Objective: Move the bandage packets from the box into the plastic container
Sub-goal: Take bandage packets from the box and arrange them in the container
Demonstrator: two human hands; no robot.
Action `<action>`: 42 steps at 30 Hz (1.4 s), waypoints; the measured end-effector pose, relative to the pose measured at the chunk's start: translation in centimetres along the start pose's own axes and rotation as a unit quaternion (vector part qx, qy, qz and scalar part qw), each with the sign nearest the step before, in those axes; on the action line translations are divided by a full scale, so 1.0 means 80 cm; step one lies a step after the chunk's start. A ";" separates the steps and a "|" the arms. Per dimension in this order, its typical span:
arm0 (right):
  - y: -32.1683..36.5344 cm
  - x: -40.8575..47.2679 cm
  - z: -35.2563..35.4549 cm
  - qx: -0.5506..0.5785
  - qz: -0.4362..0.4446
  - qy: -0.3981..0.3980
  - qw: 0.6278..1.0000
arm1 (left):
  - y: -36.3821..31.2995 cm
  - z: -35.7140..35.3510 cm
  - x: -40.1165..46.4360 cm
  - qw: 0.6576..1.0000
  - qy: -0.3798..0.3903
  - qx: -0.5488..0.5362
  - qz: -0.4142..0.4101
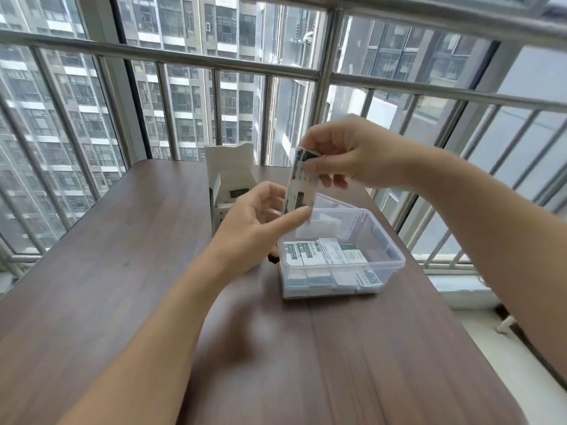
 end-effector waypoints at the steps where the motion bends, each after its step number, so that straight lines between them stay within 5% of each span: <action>1: -0.008 -0.007 0.018 0.004 -0.032 0.001 0.999 | 0.001 0.002 0.001 1.000 -0.022 0.007 -0.010; 5: -0.055 -0.033 0.059 -0.133 -0.221 0.087 0.962 | 0.007 0.005 0.004 0.994 -0.076 0.069 -0.029; 8: -0.088 -0.034 0.053 -0.171 -0.271 0.125 0.939 | 0.012 0.004 0.002 0.986 -0.083 0.139 -0.036; 21: -0.096 -0.017 0.004 -0.353 -0.242 0.191 0.883 | 0.023 -0.003 -0.004 0.961 -0.031 0.254 -0.106; 32: -0.097 -0.017 -0.009 -0.378 -0.284 0.225 0.852 | 0.026 -0.003 -0.004 0.959 -0.013 0.266 -0.097; 42: -0.106 -0.009 -0.032 -0.505 -0.246 0.281 0.778 | 0.020 -0.007 -0.006 0.961 -0.004 0.262 -0.089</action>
Point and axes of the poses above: each hand's wrist, its own x-axis towards the middle knuckle, its own z-axis out of the back of the hand, y = z × x, the point moved 1 cm from there along x, towards the middle knuckle, and after that the axes turned 13 degrees about x, right-handed, at the moved point
